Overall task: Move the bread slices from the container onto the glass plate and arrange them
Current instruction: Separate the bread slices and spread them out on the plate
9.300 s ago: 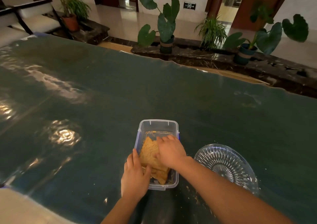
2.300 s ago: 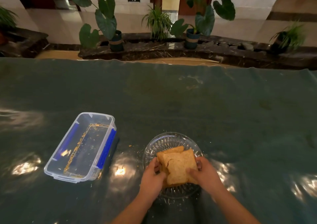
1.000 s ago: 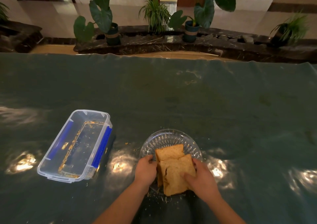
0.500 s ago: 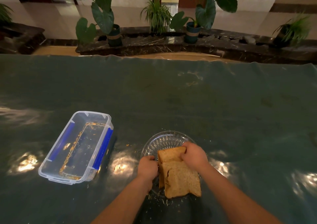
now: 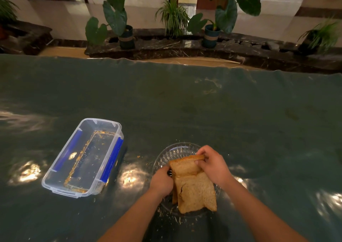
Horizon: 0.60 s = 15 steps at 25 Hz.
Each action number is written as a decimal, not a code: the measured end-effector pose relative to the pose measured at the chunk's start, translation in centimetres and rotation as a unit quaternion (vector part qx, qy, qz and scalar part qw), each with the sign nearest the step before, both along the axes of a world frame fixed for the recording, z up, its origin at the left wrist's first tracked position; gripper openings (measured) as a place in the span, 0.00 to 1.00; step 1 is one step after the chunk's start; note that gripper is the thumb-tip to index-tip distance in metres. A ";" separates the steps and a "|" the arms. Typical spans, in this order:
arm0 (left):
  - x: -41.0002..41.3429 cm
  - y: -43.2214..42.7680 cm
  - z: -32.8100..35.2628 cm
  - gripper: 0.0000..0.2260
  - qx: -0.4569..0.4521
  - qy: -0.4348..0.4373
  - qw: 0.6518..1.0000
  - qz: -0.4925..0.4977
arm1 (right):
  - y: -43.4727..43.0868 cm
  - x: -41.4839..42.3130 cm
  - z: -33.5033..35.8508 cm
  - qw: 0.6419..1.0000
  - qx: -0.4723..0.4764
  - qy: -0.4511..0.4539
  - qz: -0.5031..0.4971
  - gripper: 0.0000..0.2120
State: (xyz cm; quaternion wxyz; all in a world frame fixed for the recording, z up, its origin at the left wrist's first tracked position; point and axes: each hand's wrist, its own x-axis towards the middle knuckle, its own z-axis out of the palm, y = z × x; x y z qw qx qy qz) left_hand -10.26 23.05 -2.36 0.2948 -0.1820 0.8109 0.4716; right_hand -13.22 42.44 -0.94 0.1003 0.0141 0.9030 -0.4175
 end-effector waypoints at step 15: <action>-1.7 0.1 -0.9 0.08 -0.005 0.026 0.998 0.051 | -1.2 -3.6 -2.2 0.987 -0.016 -0.125 -0.098 0.21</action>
